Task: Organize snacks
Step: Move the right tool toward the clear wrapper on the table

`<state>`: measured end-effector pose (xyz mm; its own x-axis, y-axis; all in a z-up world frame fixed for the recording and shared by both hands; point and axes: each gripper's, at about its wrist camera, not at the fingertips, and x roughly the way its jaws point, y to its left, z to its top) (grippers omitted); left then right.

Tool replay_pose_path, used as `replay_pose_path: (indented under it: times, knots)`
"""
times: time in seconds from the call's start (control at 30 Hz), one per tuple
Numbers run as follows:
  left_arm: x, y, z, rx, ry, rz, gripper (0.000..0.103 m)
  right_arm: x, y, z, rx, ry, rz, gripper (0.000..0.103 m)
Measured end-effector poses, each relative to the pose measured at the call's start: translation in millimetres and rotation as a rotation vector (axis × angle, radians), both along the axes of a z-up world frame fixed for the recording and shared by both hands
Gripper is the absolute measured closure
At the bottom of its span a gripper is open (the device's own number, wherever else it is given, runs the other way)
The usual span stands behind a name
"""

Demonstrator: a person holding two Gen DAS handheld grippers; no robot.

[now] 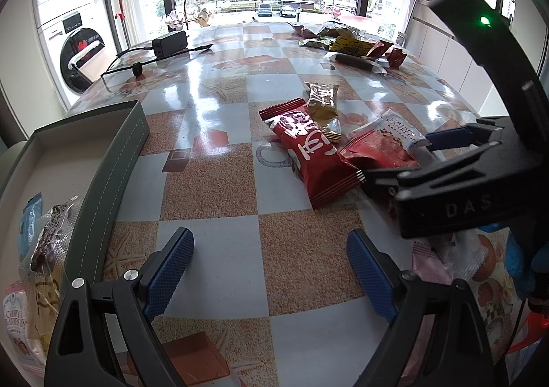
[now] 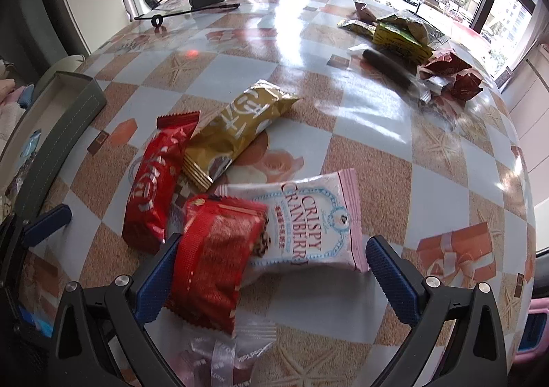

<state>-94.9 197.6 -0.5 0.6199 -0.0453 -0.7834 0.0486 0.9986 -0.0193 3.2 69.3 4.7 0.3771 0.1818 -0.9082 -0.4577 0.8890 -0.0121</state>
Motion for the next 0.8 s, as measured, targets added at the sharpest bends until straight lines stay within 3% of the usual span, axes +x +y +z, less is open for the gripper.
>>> replay_pose_path:
  times: [0.13,0.23,0.33,0.53,0.8]
  knots:
    - [0.0,-0.4,0.3,0.0,0.0,0.0,0.01,-19.6,-14.1,-1.0,0.001,0.01,-0.009,0.0]
    - [2.6,-1.6,-2.0,0.0,0.019,-0.02,0.002,-29.4,-26.9,-0.9,-0.001,0.017,-0.03,0.0]
    - [1.2,0.2,-2.4,-0.004,0.02,-0.014,0.002,-29.2,-44.9,0.3,0.008,0.032,-0.074,0.0]
    - [3.2,2.3,-3.3,-0.001,0.022,-0.008,0.001,-21.1,-94.7,7.5,0.125,0.098,-0.211,0.0]
    - [4.1,2.8,-3.6,0.004,0.025,-0.002,0.001,-45.8,-109.6,13.8,0.214,0.161,-0.237,0.0]
